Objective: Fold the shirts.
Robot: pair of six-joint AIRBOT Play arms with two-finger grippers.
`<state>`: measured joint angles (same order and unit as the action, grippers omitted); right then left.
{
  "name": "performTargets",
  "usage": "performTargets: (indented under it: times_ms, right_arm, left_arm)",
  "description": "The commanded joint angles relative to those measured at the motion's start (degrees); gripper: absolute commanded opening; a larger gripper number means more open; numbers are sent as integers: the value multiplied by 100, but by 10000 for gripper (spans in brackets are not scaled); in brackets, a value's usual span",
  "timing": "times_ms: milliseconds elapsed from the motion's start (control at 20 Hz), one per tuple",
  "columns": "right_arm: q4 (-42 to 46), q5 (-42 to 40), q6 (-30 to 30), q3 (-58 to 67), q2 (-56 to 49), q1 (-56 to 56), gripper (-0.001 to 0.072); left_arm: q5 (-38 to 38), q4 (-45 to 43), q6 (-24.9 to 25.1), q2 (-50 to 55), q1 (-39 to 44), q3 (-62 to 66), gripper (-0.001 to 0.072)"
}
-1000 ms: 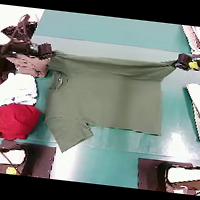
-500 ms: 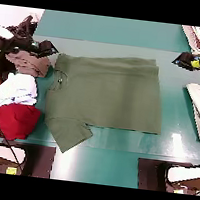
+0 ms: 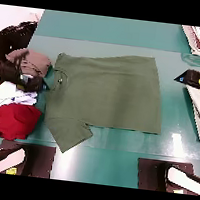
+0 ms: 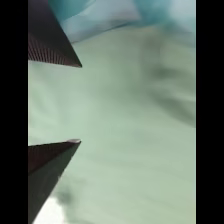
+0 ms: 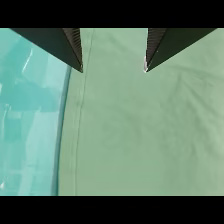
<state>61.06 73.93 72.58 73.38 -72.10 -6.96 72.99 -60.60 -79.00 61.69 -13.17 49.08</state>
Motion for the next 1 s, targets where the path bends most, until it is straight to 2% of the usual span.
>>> performTargets:
  times_ms: [0,150,250,400,750,950]
  right_arm:
    - [-4,-361,-107,-761,656,-11,427]
    - [-2,-476,-107,-896,887,-13,427]
    - [-9,-472,-107,-896,914,-13,428]
    - [-15,-455,-107,-896,907,-4,428]
    - [-157,-439,-105,-896,909,-4,428]
    - [-160,-431,-103,-896,909,-4,427]
  left_arm:
    - [120,-90,-323,-1224,-15,-1593,538]
    - [188,-173,-402,-1676,-15,-2050,538]
    - [181,-468,-643,-1687,-15,-2142,539]
    - [-31,-568,-656,-1687,-15,-2350,539]
    - [-984,-31,-647,-1687,-15,-2747,539]
    - [-1193,63,-649,-1687,-15,-2815,538]
